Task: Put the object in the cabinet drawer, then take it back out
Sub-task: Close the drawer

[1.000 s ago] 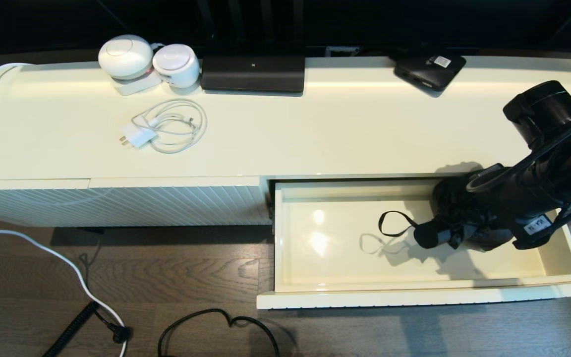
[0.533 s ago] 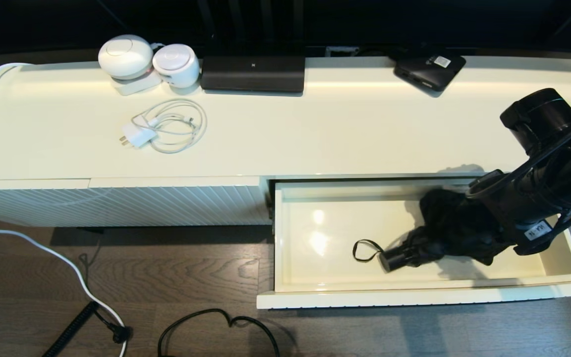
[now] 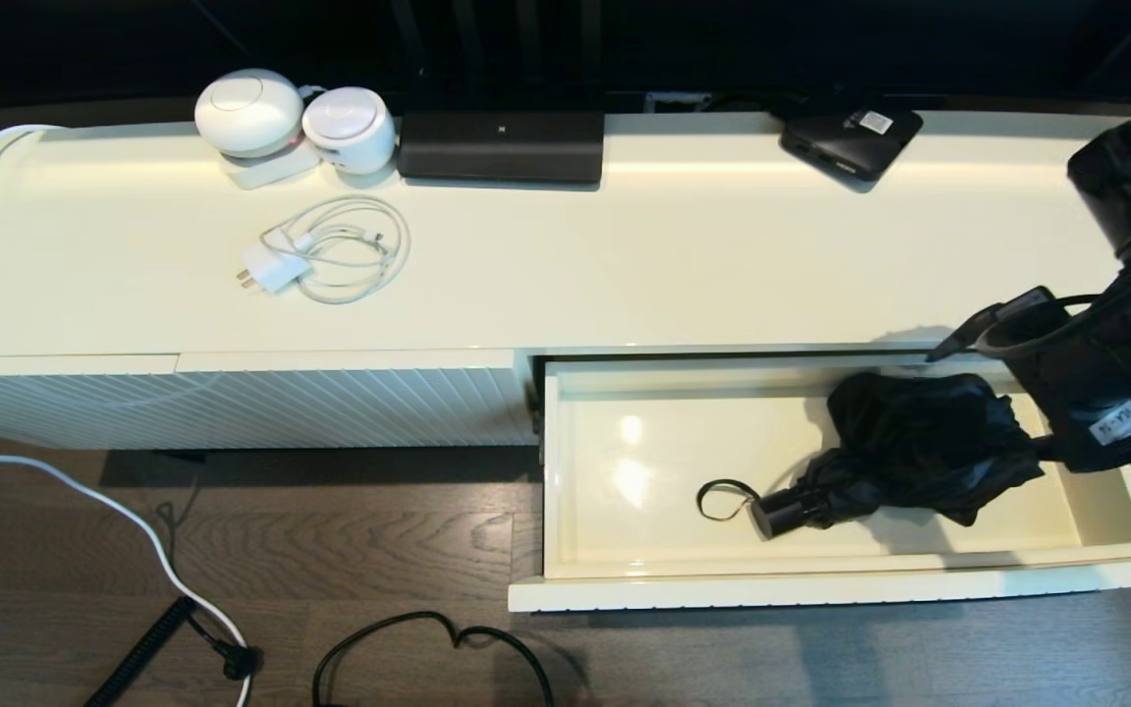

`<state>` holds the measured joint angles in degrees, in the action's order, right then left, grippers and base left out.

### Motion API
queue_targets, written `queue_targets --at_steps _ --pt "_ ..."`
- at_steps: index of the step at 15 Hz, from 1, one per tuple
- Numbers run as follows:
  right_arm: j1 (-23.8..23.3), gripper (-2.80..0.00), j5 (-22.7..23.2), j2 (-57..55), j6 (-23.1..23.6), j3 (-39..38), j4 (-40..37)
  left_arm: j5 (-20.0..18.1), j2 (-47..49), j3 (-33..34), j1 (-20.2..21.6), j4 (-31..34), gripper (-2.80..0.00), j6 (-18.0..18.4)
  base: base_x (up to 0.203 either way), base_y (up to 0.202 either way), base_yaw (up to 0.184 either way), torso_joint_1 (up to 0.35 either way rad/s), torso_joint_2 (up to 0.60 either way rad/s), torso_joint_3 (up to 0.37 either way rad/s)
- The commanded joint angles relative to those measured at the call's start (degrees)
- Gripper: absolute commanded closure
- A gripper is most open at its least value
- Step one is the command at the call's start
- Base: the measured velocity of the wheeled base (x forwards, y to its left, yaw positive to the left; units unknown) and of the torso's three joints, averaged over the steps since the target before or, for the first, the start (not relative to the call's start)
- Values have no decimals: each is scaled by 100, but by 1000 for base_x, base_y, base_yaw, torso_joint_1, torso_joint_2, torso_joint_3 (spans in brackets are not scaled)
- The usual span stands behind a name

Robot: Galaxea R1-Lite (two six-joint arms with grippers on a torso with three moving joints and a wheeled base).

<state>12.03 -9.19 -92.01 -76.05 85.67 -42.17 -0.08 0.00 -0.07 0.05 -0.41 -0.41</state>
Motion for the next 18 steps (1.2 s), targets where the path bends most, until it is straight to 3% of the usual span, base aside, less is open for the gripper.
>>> queue_targets --at_steps 1,6,10,11,12,16,18 --pt "9 -280 -82 473 76 107 -30 -1 0 -1 4 -2 0 -2 0 0 0 0 0 0" --pt "224 -280 -583 1071 362 85 -114 -1 0 6 -3 -2 0 -2 0 0 0 0 0 0" --pt "413 -280 -929 1451 872 -18 -345 -1 0 -1 -5 -2 0 -2 0 0 0 0 0 0" --pt "502 0 -924 1548 1235 -55 -402 -1 0 -1 3 -2 0 -2 0 0 0 0 0 0" --pt "605 0 -946 1627 1619 -119 -541 -1 0 4 0 -2 0 -2 0 0 0 0 0 0" --pt "834 0 -978 1745 1933 -347 -769 -1 0 -1 4 -2 0 -2 0 0 0 0 0 0" --pt "1096 0 -967 1854 2646 -534 -1010 -1 0 -1 4 -2 0 -2 0 0 0 0 0 0"
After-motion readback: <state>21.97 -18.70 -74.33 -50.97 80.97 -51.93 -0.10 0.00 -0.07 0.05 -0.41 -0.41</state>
